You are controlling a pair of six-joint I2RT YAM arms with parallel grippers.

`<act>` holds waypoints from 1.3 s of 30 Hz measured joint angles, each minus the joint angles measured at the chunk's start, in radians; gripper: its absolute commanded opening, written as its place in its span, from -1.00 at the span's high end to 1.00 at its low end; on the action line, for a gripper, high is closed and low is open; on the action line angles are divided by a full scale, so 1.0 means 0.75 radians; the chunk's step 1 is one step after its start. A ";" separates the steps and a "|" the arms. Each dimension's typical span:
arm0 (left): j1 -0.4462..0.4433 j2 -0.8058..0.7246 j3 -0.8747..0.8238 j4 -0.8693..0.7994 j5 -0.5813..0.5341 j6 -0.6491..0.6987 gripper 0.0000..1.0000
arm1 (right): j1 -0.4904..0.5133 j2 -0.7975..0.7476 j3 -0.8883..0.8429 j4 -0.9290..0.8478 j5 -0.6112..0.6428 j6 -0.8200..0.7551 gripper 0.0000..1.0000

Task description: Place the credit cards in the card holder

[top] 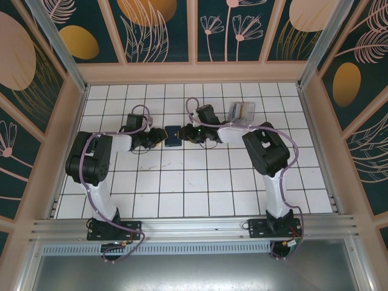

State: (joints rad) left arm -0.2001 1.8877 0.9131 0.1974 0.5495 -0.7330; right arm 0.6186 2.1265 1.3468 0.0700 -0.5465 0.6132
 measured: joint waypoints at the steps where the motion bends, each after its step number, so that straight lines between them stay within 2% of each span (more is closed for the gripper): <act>1: -0.004 0.006 0.005 0.000 0.002 0.001 0.35 | 0.000 0.019 0.012 -0.005 0.001 0.001 0.31; 6: -0.005 0.031 0.033 -0.018 0.027 0.014 0.38 | 0.004 0.063 0.049 -0.031 0.005 0.005 0.37; 8: -0.005 0.033 0.034 -0.018 0.030 0.014 0.51 | 0.007 0.077 0.072 -0.034 0.006 0.005 0.52; 14: -0.005 0.033 0.034 -0.018 0.030 0.014 0.61 | 0.009 0.086 0.078 -0.034 0.005 0.005 0.81; 18: -0.003 0.033 0.032 -0.026 0.040 0.019 0.75 | 0.005 0.098 0.081 -0.035 0.002 0.013 1.00; 21: 0.001 0.021 0.019 -0.016 0.049 0.007 0.89 | 0.000 0.106 0.088 -0.032 -0.018 0.020 1.00; 27: 0.005 -0.048 -0.030 0.036 0.075 -0.030 1.00 | 0.001 0.112 0.091 -0.027 -0.041 0.024 0.99; 33: 0.005 -0.105 -0.043 0.041 0.093 -0.047 1.00 | 0.007 0.108 0.091 -0.008 -0.034 0.013 0.62; 39: -0.011 -0.151 -0.043 0.026 0.090 -0.080 1.00 | 0.037 0.033 0.079 -0.060 0.128 -0.048 0.47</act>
State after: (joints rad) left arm -0.2081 1.7748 0.8806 0.2173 0.6167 -0.7929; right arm 0.6464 2.1513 1.4063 0.0254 -0.4507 0.5774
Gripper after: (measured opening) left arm 0.065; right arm 0.249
